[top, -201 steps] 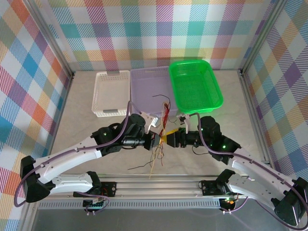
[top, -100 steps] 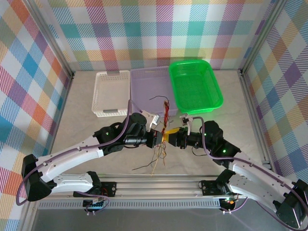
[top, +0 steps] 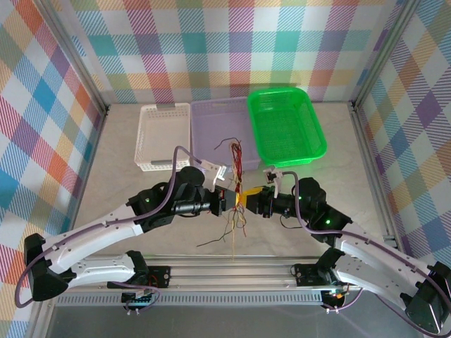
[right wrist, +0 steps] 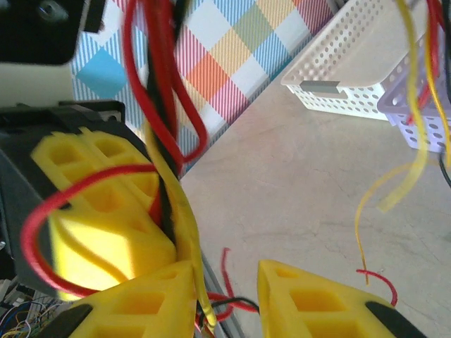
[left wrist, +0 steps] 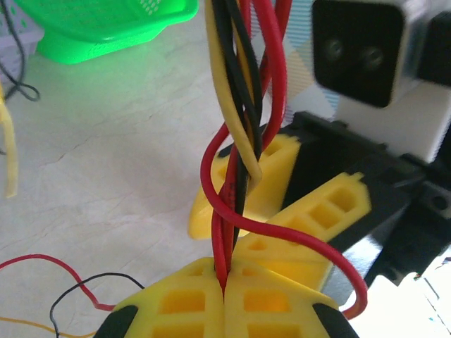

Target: Untangle the cables

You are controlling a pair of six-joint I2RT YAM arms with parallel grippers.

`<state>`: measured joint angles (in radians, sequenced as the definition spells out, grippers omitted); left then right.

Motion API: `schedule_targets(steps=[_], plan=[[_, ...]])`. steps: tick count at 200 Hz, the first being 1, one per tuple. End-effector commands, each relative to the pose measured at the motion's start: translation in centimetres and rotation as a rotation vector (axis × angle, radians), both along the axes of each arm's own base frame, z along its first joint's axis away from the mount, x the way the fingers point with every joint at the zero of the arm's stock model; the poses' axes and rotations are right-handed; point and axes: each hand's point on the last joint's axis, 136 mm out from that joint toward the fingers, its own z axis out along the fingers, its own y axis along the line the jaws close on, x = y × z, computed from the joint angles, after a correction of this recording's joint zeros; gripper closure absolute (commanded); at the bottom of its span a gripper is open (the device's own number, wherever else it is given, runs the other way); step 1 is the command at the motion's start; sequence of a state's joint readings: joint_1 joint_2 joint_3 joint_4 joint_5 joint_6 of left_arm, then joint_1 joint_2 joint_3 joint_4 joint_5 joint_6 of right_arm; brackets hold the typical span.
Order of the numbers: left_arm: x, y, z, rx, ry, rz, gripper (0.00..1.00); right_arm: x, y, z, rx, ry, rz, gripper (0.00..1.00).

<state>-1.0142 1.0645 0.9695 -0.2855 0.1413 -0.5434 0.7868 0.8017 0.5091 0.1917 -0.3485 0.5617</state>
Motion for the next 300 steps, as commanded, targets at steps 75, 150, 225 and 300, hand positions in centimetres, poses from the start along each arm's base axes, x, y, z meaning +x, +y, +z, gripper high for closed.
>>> schedule_targets(steps=[75,150,225,300], plan=[[-0.8,-0.6,1.8,-0.088,-0.015,-0.034,1.0,0.9,-1.7,0.2,0.01,-0.06,-0.137,1.0],[-1.8,3.0,-0.7,0.068,-0.006,-0.017,1.0,3.2,-9.2,0.1,-0.142,-0.087,-0.518,1.0],[-1.1,7.9,-2.3,0.333,0.017,-0.003,1.0,3.8,-15.3,4.5,-0.28,-0.187,-0.761,1.0],[1.7,14.2,0.3,0.432,-0.056,0.188,1.0,3.4,-20.4,9.9,-0.46,-0.257,-0.922,1.0]])
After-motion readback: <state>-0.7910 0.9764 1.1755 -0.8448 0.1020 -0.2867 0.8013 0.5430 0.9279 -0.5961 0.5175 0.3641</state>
